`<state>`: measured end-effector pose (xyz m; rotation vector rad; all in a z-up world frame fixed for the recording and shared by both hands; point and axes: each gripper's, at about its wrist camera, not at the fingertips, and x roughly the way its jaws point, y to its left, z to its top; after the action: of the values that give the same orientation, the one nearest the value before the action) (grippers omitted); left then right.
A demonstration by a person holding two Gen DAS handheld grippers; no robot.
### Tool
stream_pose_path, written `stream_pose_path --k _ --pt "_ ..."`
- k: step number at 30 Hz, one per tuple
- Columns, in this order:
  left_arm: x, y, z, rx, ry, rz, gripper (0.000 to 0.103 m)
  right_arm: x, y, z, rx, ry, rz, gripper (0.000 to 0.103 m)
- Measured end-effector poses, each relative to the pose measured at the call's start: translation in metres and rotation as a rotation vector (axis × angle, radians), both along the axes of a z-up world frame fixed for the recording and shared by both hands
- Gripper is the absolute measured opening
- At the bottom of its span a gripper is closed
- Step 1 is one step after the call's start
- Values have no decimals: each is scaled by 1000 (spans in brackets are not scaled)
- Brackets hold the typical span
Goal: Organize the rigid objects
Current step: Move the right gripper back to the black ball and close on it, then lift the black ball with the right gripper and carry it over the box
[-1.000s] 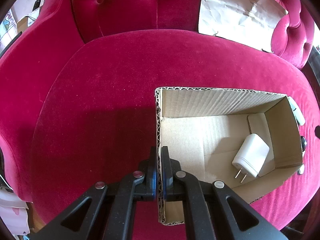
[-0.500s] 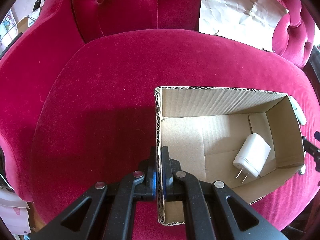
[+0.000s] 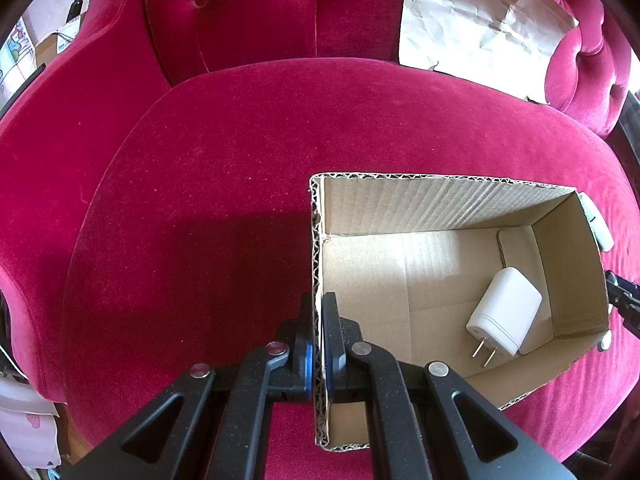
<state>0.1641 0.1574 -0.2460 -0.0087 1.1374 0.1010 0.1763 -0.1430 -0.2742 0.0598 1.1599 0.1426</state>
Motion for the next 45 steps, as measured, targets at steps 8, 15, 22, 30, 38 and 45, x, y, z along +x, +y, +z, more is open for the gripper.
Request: stream_pose_path --k 8,15,22,30,38,45 --pt "0 1 0 -1 1 -1 4 -2 7 4 -54 -19 7 41" --pt "1 2 0 -4 0 -2 4 3 5 22 -42 -31 -43 41" --pt "0 2 0 -8 -1 -2 4 5 8 49 -65 -92 -80 41" --pt "0 3 0 -15 -1 0 4 3 23 73 -83 -173 -82 41" --pt "0 3 0 -21 0 -1 4 6 46 93 -50 -239 -65 41" --pt "0 4 0 -28 0 -1 4 6 70 103 -8 -265 -33 41"
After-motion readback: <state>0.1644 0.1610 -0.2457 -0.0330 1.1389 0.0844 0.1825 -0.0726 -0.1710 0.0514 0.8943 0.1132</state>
